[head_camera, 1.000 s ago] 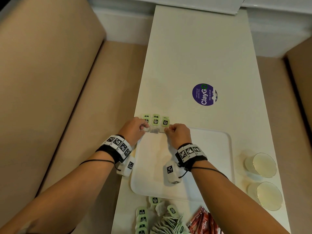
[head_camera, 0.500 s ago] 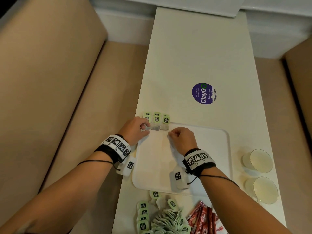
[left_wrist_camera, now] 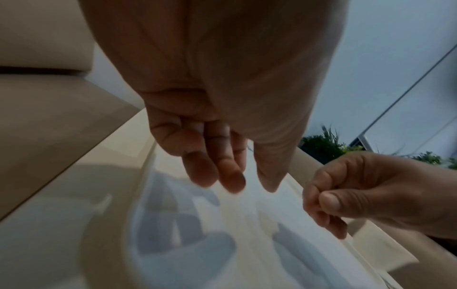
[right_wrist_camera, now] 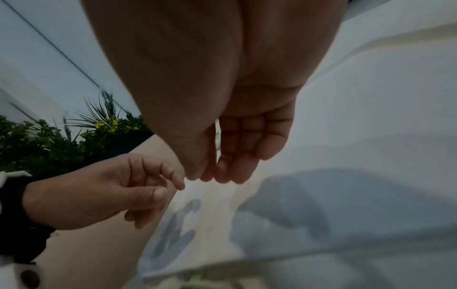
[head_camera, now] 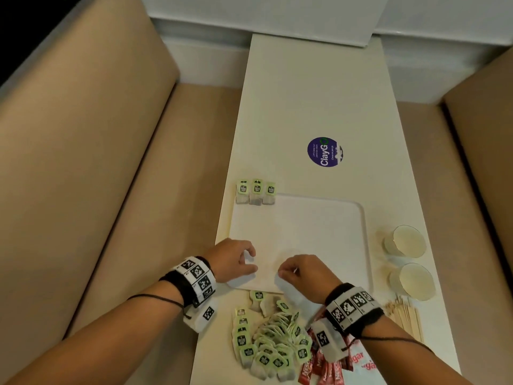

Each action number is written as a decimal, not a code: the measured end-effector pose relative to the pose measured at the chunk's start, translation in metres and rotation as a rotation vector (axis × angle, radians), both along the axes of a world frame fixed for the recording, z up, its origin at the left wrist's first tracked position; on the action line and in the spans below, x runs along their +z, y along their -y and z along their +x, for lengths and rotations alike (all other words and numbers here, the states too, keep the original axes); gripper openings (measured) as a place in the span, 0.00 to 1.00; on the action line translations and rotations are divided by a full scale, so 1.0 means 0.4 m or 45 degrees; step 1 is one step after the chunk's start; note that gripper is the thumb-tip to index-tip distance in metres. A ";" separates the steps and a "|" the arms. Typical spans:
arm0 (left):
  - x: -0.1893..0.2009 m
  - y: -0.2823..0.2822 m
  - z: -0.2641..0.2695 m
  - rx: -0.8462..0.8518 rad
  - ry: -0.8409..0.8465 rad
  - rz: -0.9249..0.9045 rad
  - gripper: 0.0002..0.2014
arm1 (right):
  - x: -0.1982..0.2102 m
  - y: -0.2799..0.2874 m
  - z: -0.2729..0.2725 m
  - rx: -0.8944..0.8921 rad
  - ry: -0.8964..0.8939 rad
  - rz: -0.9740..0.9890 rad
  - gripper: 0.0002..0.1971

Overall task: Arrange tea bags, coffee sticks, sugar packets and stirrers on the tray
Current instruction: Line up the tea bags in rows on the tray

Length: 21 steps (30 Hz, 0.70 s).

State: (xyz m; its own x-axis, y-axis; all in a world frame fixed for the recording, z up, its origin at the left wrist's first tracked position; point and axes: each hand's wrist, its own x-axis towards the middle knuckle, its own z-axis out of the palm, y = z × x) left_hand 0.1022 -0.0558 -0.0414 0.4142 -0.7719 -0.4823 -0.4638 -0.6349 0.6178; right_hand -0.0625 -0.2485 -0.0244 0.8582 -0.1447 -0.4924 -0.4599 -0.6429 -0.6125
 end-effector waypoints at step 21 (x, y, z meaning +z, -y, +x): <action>0.008 0.007 -0.221 0.027 -0.107 0.086 0.22 | -0.016 -0.109 -0.164 0.069 -0.058 -0.071 0.11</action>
